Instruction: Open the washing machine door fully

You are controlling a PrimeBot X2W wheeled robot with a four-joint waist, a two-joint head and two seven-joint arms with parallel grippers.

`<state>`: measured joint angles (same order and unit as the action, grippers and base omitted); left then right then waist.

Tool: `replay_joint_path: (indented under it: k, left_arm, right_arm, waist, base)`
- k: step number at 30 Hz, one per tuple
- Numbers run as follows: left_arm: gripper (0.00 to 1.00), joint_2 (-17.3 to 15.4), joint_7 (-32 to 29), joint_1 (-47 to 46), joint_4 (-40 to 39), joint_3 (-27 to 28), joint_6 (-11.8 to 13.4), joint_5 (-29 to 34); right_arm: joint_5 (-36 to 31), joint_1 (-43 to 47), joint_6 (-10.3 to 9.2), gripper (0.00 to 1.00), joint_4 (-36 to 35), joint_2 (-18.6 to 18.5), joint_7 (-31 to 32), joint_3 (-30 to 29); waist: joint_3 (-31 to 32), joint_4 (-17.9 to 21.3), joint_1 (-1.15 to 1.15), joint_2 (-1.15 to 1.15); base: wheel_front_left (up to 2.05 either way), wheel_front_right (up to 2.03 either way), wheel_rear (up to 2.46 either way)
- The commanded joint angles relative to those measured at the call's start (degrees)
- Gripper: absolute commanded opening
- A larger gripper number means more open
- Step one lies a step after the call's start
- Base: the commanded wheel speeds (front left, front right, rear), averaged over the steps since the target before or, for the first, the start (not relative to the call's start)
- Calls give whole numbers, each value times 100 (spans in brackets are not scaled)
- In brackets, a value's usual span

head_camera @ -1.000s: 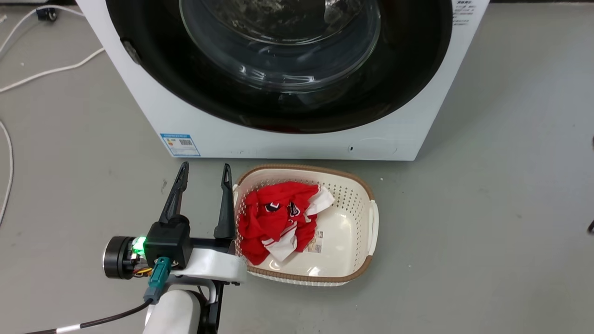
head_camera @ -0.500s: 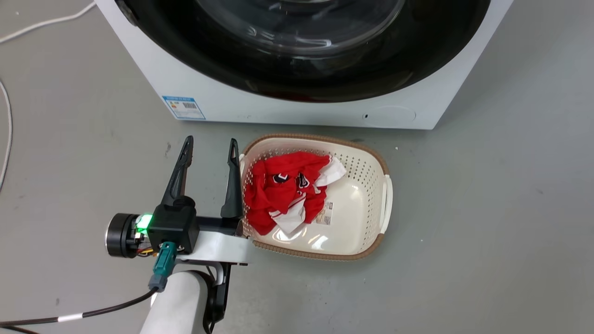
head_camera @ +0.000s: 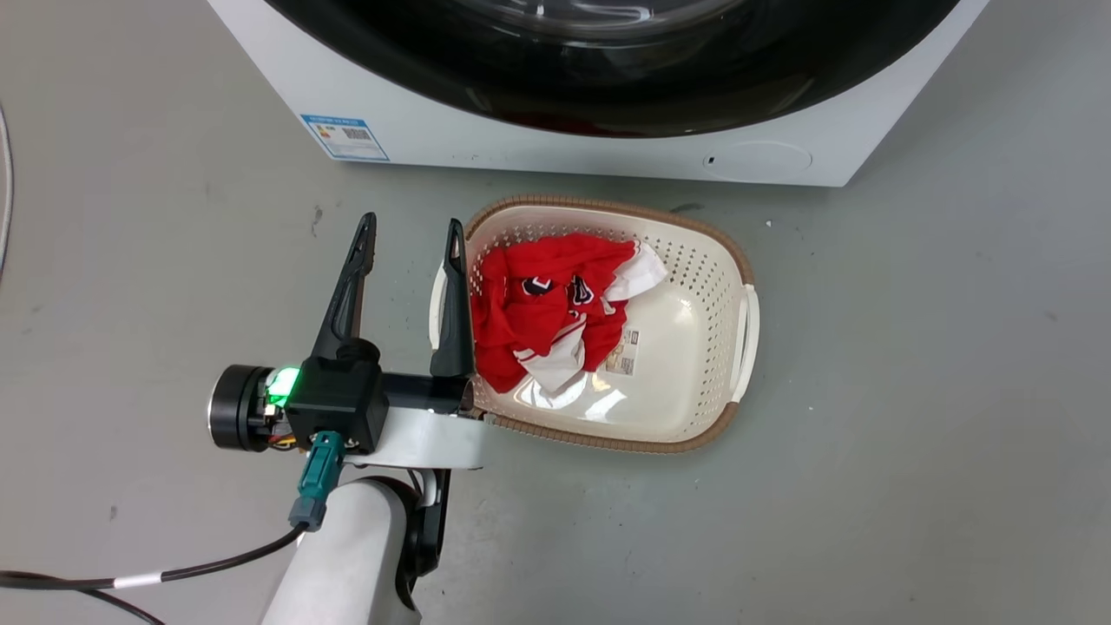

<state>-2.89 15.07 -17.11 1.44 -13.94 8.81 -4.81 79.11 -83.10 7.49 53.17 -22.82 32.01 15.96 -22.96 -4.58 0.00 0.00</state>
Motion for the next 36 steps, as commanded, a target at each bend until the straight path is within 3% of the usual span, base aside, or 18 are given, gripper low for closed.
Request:
replay_joint_path:
  k: [1, 10, 19, 36]
  left_arm:
    - [100, 3, 15, -107, -40, -13, 45, -25]
    - [100, 3, 15, -224, -46, -135, 138, -59]
    - [100, 3, 15, -257, -4, -129, 165, -51]
    - [100, 3, 15, -53, 195, 11, 25, -70]
  right_arm:
    - [-86, -119, 0, 0, 114, 61, 72, 54]
    - [-252, -348, 0, 0, 368, 161, 377, 140]
    - [123, -137, 0, 0, 228, 213, 1213, -20]
    - [613, 775, 0, 0, -119, 393, 2465, -70]
  waist:
    - [-92, -14, 0, 0]
    - [-321, -79, 0, 0]
    - [-321, -84, 0, 0]
    - [354, 6, 0, 0]
  base:
    - [0, 0, 0]
    - [0, 0, 0]
    - [0, 0, 0]
    - [0, 0, 0]
